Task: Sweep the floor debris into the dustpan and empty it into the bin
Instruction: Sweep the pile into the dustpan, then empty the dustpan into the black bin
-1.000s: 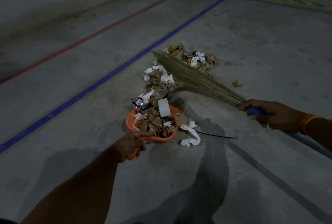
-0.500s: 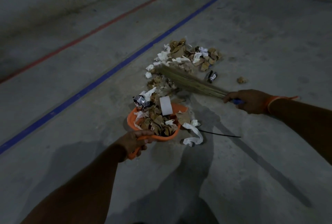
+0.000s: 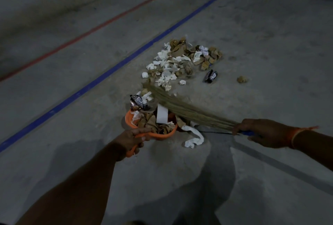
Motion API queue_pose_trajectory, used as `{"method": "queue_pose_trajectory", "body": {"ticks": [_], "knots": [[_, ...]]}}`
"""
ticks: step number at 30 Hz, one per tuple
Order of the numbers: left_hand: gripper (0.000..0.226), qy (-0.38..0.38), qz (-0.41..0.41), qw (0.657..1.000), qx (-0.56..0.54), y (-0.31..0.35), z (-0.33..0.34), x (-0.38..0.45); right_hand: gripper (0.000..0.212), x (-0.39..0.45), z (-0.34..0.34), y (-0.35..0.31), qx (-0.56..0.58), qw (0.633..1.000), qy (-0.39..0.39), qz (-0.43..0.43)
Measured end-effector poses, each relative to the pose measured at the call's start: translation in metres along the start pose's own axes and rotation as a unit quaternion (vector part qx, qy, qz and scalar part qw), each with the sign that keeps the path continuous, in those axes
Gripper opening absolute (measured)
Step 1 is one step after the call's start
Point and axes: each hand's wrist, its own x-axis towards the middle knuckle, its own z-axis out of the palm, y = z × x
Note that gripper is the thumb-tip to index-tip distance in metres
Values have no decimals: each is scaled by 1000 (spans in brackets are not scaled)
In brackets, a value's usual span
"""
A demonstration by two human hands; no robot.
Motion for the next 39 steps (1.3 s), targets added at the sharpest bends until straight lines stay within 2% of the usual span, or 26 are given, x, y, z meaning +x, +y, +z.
{"method": "queue_pose_trajectory", "body": {"ticks": [12,22,28,33,37,39], "knots": [[37,10,30,999,-21,22,-17,-6,52,5,-9,-18,-10,1000,12,-26],[35,42,67,997,-19,56,-37,7,51,47,-25,-28,-20,998,55,-31],[35,67,64,996,-1,76,-59,9,50,76,-36,-32,-11,998,46,-34],[38,75,46,996,-34,127,-76,-56,54,74,-91,-75,28,998,29,-42],[36,118,39,991,-45,198,-111,-129,53,73,-177,-130,32,997,0,-68],[33,140,31,988,-50,237,-133,-165,59,79,-229,-161,32,996,-3,-87]]}}
